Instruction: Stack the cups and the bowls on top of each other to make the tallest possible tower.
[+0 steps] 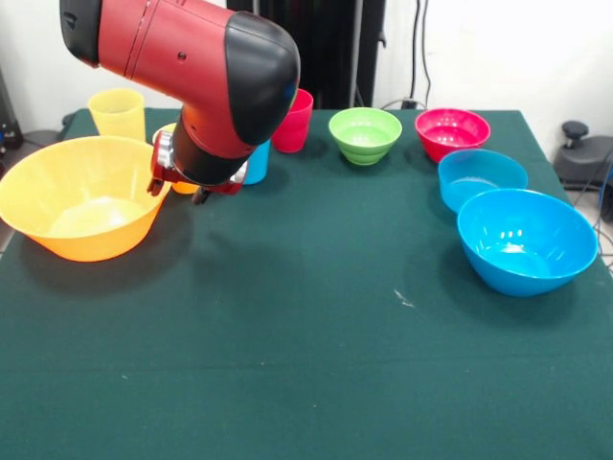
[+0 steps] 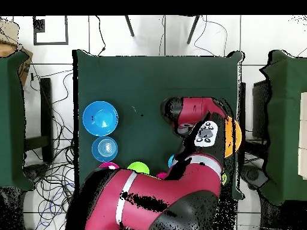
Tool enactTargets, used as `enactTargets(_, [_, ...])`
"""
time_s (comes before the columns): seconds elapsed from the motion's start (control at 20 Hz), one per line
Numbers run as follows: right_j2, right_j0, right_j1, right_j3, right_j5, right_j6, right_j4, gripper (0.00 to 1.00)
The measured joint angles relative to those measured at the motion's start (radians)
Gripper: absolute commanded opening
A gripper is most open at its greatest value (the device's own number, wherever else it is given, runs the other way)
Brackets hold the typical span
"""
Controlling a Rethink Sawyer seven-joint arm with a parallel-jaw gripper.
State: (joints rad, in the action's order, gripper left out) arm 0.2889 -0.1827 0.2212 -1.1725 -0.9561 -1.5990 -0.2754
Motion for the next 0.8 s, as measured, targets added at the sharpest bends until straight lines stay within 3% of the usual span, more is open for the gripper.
enactTargets(0.3, [0.000,0.000,0.000,0.000,0.000,0.000,0.000,1.00])
enactTargets(0.35, [0.000,0.000,0.000,0.000,0.000,0.000,0.000,0.00])
enactTargets(0.8, [0.001,-0.001,0.006,0.000,0.000,0.000,-0.014,0.00])
